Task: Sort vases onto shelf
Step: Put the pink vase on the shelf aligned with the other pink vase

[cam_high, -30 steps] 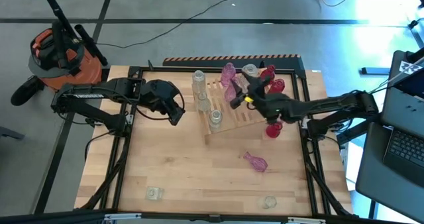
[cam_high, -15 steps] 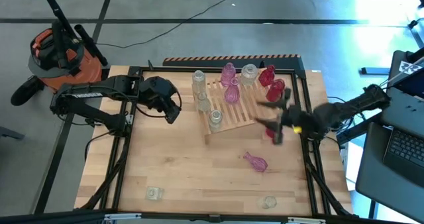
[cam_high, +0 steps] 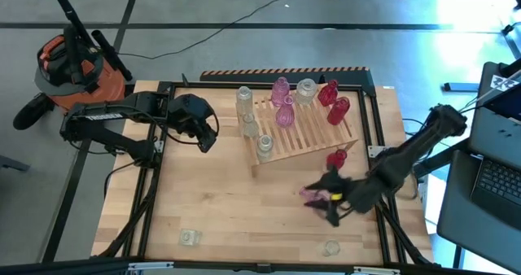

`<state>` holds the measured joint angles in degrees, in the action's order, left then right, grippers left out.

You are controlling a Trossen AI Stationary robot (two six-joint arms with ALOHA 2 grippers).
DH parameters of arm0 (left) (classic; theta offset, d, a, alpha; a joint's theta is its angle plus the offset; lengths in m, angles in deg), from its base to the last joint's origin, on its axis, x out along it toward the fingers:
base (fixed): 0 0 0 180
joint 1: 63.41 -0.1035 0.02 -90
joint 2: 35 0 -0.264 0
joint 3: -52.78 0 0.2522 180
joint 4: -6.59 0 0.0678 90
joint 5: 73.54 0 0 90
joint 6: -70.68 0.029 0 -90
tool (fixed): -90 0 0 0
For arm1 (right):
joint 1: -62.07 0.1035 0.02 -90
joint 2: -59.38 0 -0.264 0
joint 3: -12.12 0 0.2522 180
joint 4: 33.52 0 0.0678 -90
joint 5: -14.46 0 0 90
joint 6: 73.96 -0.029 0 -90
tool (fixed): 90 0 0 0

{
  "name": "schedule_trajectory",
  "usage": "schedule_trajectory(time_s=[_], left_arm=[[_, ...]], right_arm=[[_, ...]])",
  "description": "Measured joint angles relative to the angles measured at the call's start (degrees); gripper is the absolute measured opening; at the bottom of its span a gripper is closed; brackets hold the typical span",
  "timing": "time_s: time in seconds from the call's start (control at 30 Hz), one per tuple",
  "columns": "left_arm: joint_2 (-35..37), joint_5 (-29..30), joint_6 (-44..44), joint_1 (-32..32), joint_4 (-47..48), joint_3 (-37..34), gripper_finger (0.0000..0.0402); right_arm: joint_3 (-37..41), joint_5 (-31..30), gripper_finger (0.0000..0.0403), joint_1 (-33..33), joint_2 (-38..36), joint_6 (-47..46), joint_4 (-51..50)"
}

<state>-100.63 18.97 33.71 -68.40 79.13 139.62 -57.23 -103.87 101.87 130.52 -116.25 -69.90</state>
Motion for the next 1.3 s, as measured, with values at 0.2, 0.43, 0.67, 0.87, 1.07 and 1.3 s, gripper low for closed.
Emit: schedule_trajectory(time_s=[0.2, 0.43, 0.67, 0.87, 1.07, 1.3], left_arm=[[0.2, -0.7, 0.4, 0.0, 1.3, 0.0, 0.0], [0.2, -0.7, 3.1, 0.0, 1.9, 0.0, 0.0], [0.2, -0.7, 4.6, 0.0, 2.3, 0.0, 0.0], [0.2, -0.7, 4.6, 0.0, 2.3, 0.0, 0.0], [0.2, -0.4, 4.8, 0.0, 2.3, 0.0, 0.0], [0.2, -0.1, 5.9, 0.0, 2.3, 0.0, 0.0]], right_arm=[[0.0, 3.4, 0.0193, 1.1, 7.1, -21.4, -4.3], [0.1, 6.8, 0.0193, -1.7, 9.3, -27.0, -14.1], [0.0, 12.7, 0.0193, -7.8, 12.8, -20.5, -18.2], [0.0, 19.1, 0.0193, -11.6, 16.6, -14.3, -17.1], [0.0, 26.0, 0.0193, -14.5, 22.0, -9.3, -16.1], [0.0, 28.4, 0.0192, -16.7, 27.5, -6.1, -12.4]])
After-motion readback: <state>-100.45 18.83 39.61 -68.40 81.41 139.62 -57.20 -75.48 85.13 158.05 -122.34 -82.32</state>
